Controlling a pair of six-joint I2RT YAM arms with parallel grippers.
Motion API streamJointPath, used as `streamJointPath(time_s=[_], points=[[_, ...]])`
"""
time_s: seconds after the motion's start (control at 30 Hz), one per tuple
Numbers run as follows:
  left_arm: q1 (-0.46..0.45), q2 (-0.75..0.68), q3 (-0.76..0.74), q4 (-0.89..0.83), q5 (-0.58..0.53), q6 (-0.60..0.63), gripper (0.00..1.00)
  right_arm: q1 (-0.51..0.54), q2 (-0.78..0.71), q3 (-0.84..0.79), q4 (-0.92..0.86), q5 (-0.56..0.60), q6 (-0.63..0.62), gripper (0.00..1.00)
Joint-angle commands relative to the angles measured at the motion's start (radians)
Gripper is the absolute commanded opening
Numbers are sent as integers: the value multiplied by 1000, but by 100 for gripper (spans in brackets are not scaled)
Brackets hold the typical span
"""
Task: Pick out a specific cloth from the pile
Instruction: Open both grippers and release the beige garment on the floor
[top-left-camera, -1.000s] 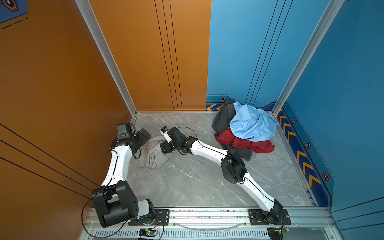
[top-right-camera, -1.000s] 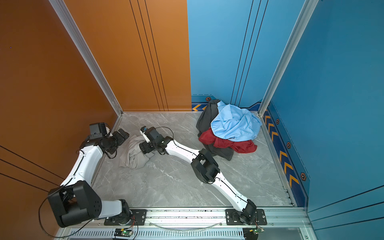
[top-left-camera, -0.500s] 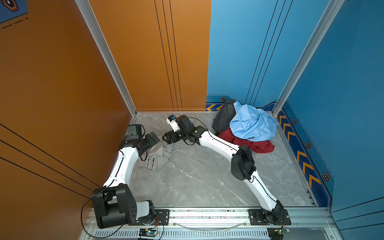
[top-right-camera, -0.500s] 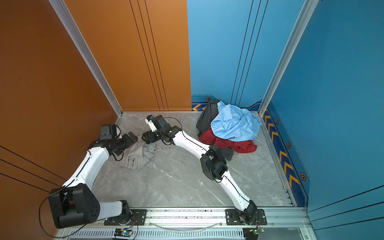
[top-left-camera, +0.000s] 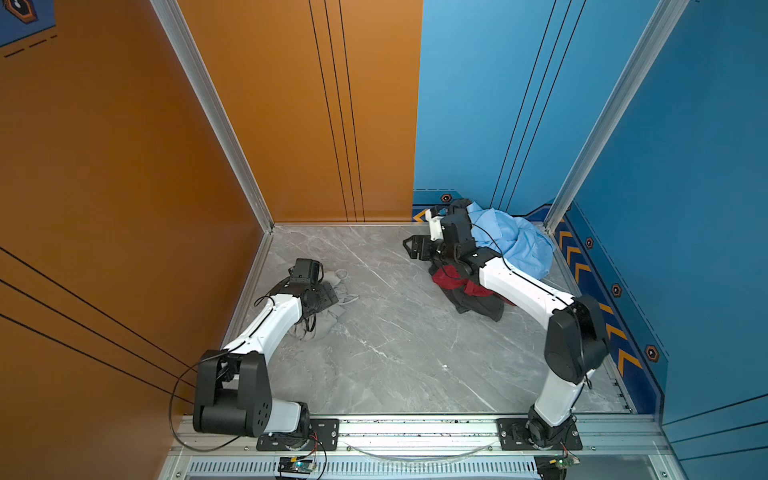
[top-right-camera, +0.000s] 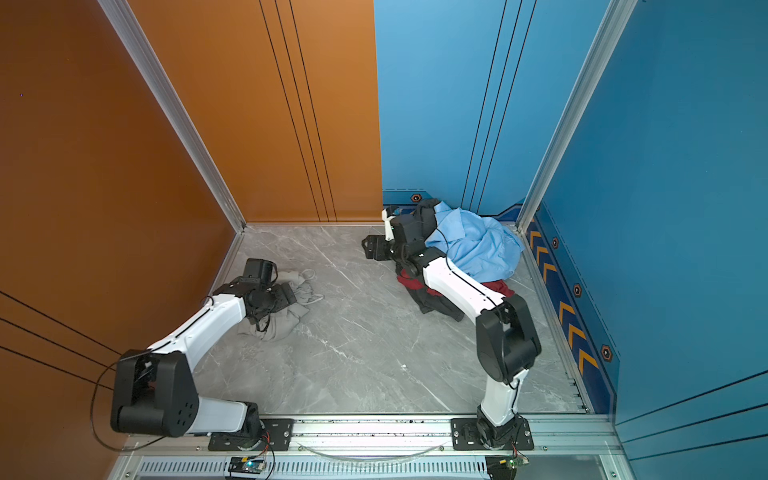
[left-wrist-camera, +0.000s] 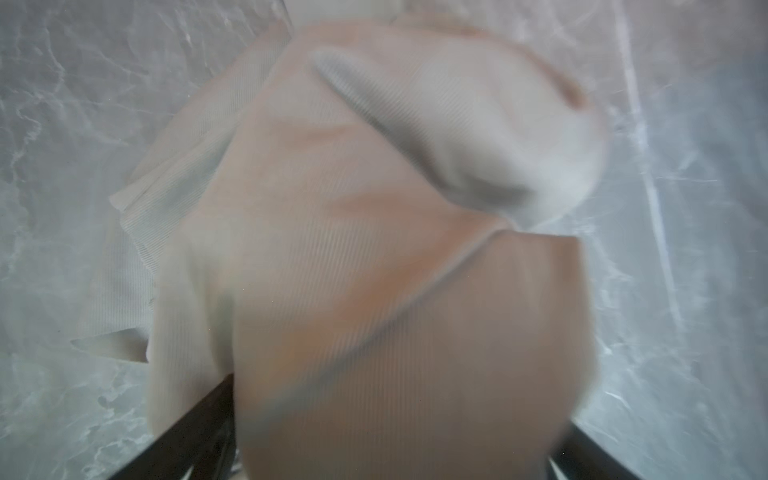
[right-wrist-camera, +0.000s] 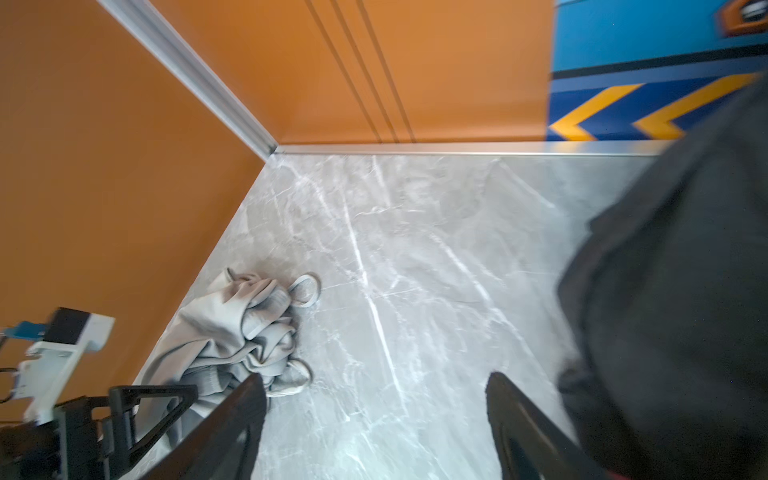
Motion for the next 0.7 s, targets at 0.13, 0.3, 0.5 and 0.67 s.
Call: streamJointPath(time_s=[0.13,0.3,0.5,0.67], points=[[33,278,213,22,-131,47,96,-63,-275,-220,151,83,19,84],[73,452,403,20,-64,135,97,-102,-376,-324,137,118,-28,85],[77,528,520,10,-68,202,98,-159,-463,-410,85,176,-104,90],[91,503,554,4,-59,244,98,-231,-535,-489,109,200,-121,95]])
